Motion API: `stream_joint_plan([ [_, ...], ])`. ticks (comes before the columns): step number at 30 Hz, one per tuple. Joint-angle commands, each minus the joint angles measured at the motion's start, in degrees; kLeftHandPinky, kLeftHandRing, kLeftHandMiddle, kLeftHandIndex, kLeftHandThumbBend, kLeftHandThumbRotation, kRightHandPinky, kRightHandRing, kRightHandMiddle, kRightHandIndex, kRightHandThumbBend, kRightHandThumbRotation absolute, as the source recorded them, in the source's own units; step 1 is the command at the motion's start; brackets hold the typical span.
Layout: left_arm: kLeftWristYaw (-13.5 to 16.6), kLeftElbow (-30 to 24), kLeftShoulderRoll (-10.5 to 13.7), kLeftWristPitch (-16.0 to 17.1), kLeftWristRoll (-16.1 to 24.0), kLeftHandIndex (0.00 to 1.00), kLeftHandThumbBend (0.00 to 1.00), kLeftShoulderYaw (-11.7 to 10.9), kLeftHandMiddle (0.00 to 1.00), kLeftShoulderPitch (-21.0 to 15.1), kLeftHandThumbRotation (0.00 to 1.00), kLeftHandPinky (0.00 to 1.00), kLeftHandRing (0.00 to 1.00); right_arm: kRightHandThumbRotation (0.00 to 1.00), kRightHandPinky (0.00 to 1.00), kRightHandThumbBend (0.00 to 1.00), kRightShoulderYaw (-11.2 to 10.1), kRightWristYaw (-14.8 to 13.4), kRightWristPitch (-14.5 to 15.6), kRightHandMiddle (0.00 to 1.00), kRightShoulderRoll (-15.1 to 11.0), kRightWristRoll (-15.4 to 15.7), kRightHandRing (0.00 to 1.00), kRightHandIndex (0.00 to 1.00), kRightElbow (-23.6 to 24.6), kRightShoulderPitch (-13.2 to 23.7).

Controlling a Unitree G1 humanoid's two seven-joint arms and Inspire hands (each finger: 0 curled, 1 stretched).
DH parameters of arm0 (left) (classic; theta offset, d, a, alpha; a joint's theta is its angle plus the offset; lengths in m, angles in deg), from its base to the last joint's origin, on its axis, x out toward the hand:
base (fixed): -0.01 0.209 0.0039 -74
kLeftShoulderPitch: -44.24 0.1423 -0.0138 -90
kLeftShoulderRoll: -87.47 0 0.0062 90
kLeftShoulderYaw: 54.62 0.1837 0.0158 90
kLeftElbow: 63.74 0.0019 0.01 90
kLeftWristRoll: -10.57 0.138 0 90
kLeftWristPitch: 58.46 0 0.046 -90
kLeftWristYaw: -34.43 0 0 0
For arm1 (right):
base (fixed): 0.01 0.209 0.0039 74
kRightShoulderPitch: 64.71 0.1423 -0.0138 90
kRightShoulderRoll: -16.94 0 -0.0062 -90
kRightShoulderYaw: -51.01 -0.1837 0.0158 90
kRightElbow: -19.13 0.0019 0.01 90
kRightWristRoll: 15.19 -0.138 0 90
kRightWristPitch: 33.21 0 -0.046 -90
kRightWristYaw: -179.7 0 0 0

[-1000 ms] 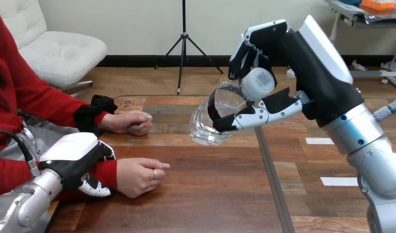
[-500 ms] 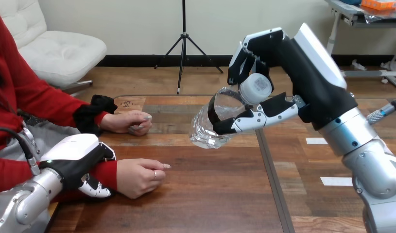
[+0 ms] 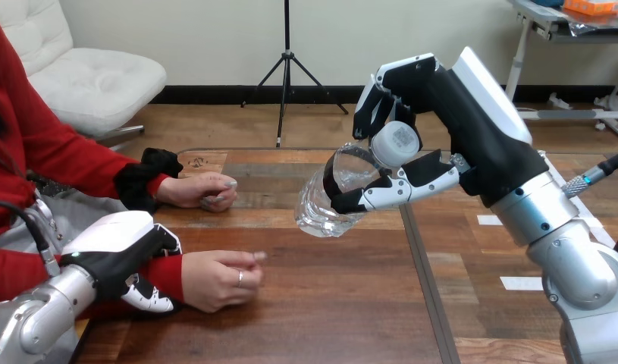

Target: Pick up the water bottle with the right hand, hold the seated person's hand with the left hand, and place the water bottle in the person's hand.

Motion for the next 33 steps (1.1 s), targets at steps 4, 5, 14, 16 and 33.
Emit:
stream_joint_plan([
  [4,-0.63,-6.05,-0.7,0.04,-1.35,0.45,0.7,-1.29,0.44,-0.68,0.0,0.31,0.37,0.03,0.1,0.96,-0.1,-2.8,-1.99,0.21,0.86,0.74,0.14,0.26,-0.74,6.25],
  [5,-0.61,-6.42,-0.7,0.11,-1.48,0.45,0.71,-1.49,0.44,-0.63,0.0,0.31,0.37,0.03,0.1,0.97,0.01,-2.89,-2.04,0.21,0.91,0.82,0.14,0.26,-0.96,6.29],
  [14,-0.48,-9.3,-0.57,0.14,-1.99,0.45,0.77,-2.63,0.44,-0.32,0.0,0.31,0.37,0.03,0.1,0.97,0.66,-3.29,-2.57,0.21,1.35,1.09,0.14,0.27,-2.57,6.61],
  [16,-0.48,-9.8,-0.54,0.15,-2.03,0.45,0.78,-2.76,0.44,-0.33,0.0,0.31,0.37,0.04,0.1,0.97,0.78,-3.37,-2.76,0.21,1.38,1.08,0.15,0.27,-2.99,6.68],
  [33,-1.92,-14.33,-0.93,-1.03,-3.17,0.43,0.84,-3.9,0.43,-0.98,0.0,0.3,0.36,0.06,0.11,0.96,2.82,-3.56,-4.61,0.22,2.34,0.94,0.16,0.28,-7.3,6.97],
])
